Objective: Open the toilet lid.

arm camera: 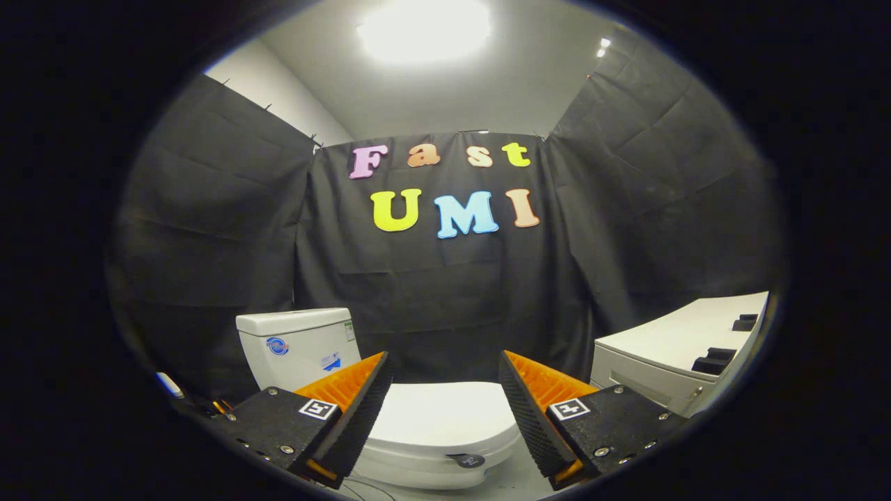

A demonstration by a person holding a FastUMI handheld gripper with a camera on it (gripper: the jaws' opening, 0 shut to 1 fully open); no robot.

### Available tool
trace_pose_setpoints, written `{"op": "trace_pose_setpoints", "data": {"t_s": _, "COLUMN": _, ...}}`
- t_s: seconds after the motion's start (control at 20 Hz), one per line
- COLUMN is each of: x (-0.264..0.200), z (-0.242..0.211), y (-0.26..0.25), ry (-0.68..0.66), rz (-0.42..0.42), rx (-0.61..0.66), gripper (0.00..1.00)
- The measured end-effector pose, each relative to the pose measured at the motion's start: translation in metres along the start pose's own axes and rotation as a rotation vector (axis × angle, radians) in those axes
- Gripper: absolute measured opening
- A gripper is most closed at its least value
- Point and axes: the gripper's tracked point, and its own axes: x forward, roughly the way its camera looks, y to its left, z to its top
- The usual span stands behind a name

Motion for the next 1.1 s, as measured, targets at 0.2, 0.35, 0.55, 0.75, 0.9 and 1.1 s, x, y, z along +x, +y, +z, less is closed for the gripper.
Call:
{"op": "trace_pose_setpoints", "data": {"t_s": 0.2, "x": 0.013, "z": -0.029, "y": 0.001, "ry": 0.043, "rz": 0.0, "rx": 0.089, "gripper": 0.94}}
{"op": "trace_pose_setpoints", "data": {"t_s": 0.35, "x": 0.025, "z": -0.049, "y": -0.002, "ry": 0.076, "rz": -0.015, "rx": 0.174, "gripper": 0.95}}
{"op": "trace_pose_setpoints", "data": {"t_s": 0.55, "x": 0.037, "z": -0.089, "y": -0.014, "ry": 0.133, "rz": -0.089, "rx": 0.378, "gripper": 0.95}}
{"op": "trace_pose_setpoints", "data": {"t_s": 0.75, "x": 0.042, "z": -0.125, "y": -0.012, "ry": 0.199, "rz": -0.099, "rx": 0.461, "gripper": 0.96}}
{"op": "trace_pose_setpoints", "data": {"t_s": 0.9, "x": 0.047, "z": -0.144, "y": -0.013, "ry": 0.235, "rz": -0.096, "rx": 0.574, "gripper": 0.96}}
{"op": "trace_pose_setpoints", "data": {"t_s": 1.1, "x": 0.05, "z": -0.172, "y": -0.027, "ry": 0.253, "rz": -0.173, "rx": 0.716, "gripper": 0.96}}
